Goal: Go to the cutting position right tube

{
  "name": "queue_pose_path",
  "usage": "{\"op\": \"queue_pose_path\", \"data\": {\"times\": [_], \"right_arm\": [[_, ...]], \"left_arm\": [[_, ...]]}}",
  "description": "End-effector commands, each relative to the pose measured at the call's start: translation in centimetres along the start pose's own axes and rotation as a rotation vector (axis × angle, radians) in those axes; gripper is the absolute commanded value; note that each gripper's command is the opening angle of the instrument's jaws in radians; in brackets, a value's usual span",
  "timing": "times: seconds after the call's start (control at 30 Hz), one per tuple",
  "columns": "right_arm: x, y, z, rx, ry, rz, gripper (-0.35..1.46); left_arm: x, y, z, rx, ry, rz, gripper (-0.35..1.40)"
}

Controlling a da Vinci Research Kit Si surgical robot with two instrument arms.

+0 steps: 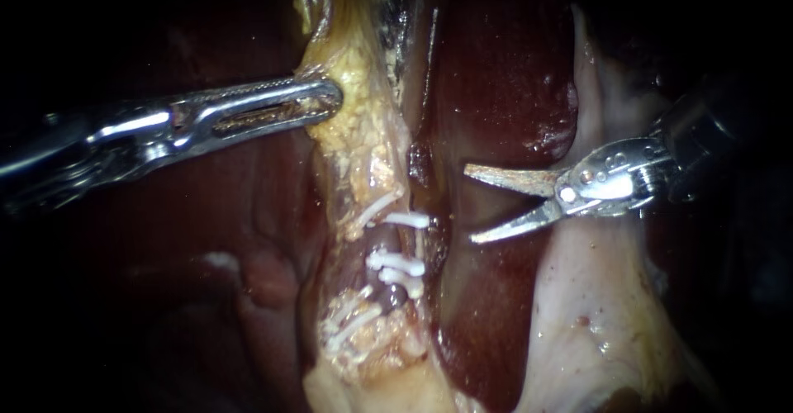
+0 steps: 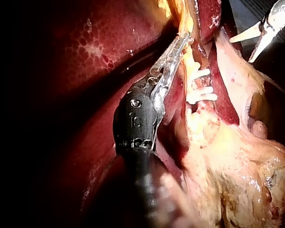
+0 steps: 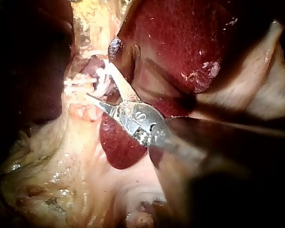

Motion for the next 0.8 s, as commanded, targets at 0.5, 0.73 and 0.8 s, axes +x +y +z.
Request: {"op": "queue_pose_path", "data": {"times": [0.5, 0.73, 0.8], "right_arm": [[-0.69, -0.56, 0.79, 0.254, -0.179, 0.396, 1.44], [-0.75, -0.45, 0.88, 0.276, -0.192, 0.490, 1.41], [-0.75, -0.42, 0.93, 0.276, -0.192, 0.495, 1.41]], "left_arm": [[-0.47, -0.25, -0.94, -0.005, -0.036, -0.015, -0.35], [-0.60, -0.38, -1.07, -0.003, -0.051, -0.005, -0.35], [-0.61, -0.39, -1.08, -0.003, -0.050, -0.006, -0.35]]}}
